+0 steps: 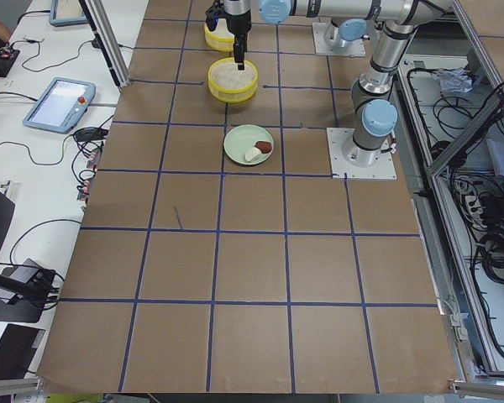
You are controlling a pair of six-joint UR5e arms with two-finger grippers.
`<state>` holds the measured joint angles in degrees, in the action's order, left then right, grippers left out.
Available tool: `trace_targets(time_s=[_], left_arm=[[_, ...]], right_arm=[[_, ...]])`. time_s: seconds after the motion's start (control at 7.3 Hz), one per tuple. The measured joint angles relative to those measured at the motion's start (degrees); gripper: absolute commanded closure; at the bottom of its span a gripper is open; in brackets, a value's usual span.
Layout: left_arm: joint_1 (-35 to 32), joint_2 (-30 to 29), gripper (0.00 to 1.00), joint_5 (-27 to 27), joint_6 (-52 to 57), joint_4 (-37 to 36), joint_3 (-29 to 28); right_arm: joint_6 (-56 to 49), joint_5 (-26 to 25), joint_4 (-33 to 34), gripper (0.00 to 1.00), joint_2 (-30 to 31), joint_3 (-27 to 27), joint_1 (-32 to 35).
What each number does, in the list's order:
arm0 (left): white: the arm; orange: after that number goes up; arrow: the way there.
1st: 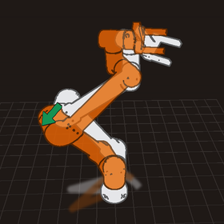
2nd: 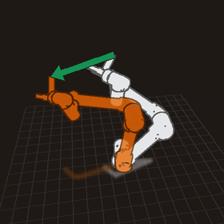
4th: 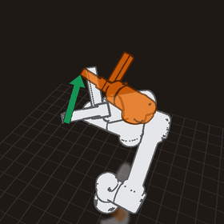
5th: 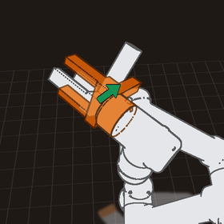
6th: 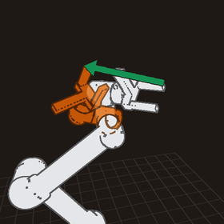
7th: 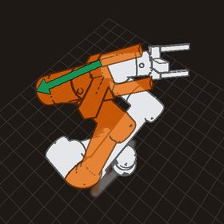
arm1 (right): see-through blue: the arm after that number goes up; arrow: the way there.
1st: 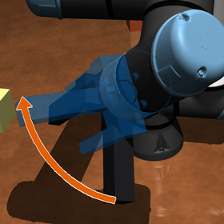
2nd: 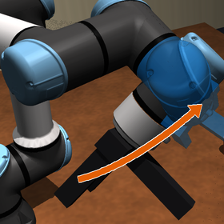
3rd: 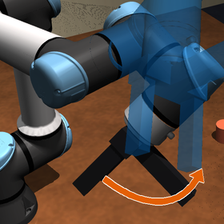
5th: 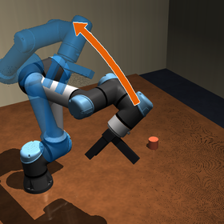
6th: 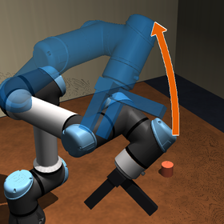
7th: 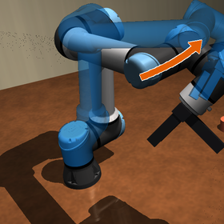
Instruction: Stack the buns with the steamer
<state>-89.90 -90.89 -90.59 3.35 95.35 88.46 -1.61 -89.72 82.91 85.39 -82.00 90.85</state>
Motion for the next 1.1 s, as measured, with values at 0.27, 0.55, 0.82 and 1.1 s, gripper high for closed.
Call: trace_targets(time_s=[0.27,0.55,0.82,1.1], left_arm=[[0.26,0.59,0.02,0.43,-0.5,0.04,0.29],[1.27,1.0,0.05,0.05,5.35,0.43,2.61],[5.65,0.27,0.08,-0.11,9.21,-0.26,8.44],[13.07,-2.41,0.12,-0.03,15.41,-6.61,16.99]], right_arm=[[-0.24,-0.01,0.05,0.0,-0.04,0.0,-0.02],[-0.31,-0.01,0.1,0.0,-0.05,0.0,-0.17],[-3.53,-0.31,1.48,0.0,-0.37,-0.73,-2.57],[-9.35,-0.23,7.35,0.0,-1.3,-5.44,-9.05]])
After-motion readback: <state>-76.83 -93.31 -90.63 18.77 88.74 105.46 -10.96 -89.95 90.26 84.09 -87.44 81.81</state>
